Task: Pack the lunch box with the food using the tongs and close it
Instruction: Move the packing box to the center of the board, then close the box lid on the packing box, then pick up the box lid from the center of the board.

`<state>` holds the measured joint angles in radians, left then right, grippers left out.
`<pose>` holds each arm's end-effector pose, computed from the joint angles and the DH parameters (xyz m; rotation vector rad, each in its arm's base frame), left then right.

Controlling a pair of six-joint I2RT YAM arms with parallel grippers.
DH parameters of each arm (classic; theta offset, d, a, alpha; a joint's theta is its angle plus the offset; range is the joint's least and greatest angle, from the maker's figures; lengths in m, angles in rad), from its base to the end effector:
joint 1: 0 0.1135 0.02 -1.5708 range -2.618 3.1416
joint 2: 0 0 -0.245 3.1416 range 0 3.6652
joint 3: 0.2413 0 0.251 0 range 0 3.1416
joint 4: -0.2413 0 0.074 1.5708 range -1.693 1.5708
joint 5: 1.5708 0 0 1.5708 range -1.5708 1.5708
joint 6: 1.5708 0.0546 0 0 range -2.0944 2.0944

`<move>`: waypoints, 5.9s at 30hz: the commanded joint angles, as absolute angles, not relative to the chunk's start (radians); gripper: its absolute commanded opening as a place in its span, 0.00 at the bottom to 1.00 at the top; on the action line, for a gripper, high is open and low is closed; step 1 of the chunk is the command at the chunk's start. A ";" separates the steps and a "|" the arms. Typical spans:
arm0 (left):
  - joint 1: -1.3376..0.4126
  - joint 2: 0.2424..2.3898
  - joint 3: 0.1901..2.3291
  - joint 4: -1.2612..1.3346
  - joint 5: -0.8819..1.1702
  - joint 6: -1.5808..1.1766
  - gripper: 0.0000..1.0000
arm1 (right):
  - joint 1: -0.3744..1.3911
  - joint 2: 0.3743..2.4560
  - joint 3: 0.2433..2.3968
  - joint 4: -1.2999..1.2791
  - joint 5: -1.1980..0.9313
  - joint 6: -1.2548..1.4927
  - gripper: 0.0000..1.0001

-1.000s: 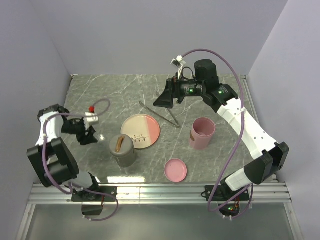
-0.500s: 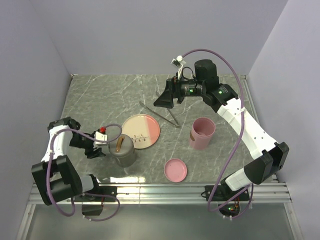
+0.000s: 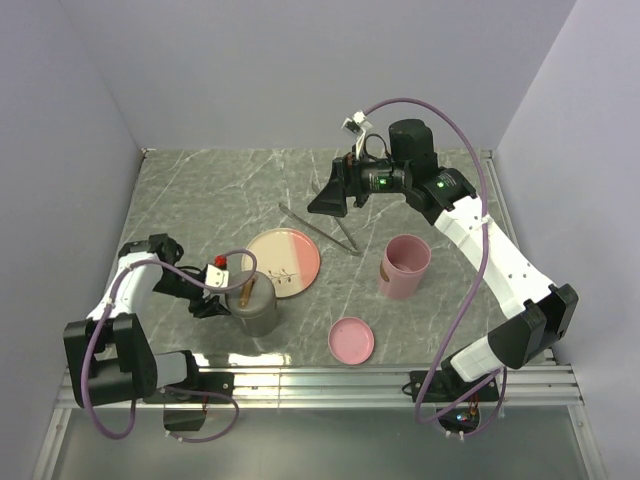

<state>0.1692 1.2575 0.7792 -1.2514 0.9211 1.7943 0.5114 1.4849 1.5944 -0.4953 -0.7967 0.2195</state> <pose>0.1764 -0.0140 0.1820 1.6332 1.6740 -0.7988 0.2762 0.1998 0.4016 -0.8368 1.8638 1.2455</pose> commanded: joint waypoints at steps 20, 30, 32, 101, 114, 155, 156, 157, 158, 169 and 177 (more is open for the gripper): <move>-0.156 1.109 0.667 -0.648 1.060 1.033 0.53 | 0.472 1.477 1.615 -0.499 -0.769 0.184 1.00; -0.265 1.106 0.657 -0.407 1.012 0.764 0.54 | 0.430 1.453 1.605 -0.489 -0.776 0.193 1.00; -0.276 1.104 0.661 -0.385 1.008 0.740 0.56 | 0.419 1.447 1.605 -0.488 -0.779 0.195 1.00; -0.870 1.160 1.117 -0.776 0.233 0.285 0.62 | 0.199 1.325 1.493 -0.474 -0.845 0.224 1.00; -0.877 1.195 1.055 -0.772 0.255 0.275 0.60 | 0.198 1.328 1.500 -0.477 -0.847 0.225 1.00; -1.327 1.402 1.057 -0.605 0.451 1.132 0.61 | -0.308 1.301 1.525 -0.192 -1.103 0.583 1.00; -1.345 1.413 1.042 -0.568 0.425 1.140 0.60 | -0.314 1.302 1.525 -0.175 -1.106 0.592 1.00; -1.351 1.434 1.031 -0.546 0.413 1.132 0.58 | -0.328 1.305 1.528 -0.166 -1.120 0.609 1.00; -1.354 1.449 1.023 -0.529 0.402 1.126 0.57 | -0.333 1.308 1.529 -0.160 -1.124 0.617 1.00; -1.368 1.605 1.051 -0.508 0.305 1.095 0.48 | -0.376 1.295 1.497 -0.095 -1.158 0.672 1.00; -1.368 1.631 0.999 -0.497 0.307 1.051 0.40 | -0.380 1.305 1.488 -0.041 -1.178 0.724 1.00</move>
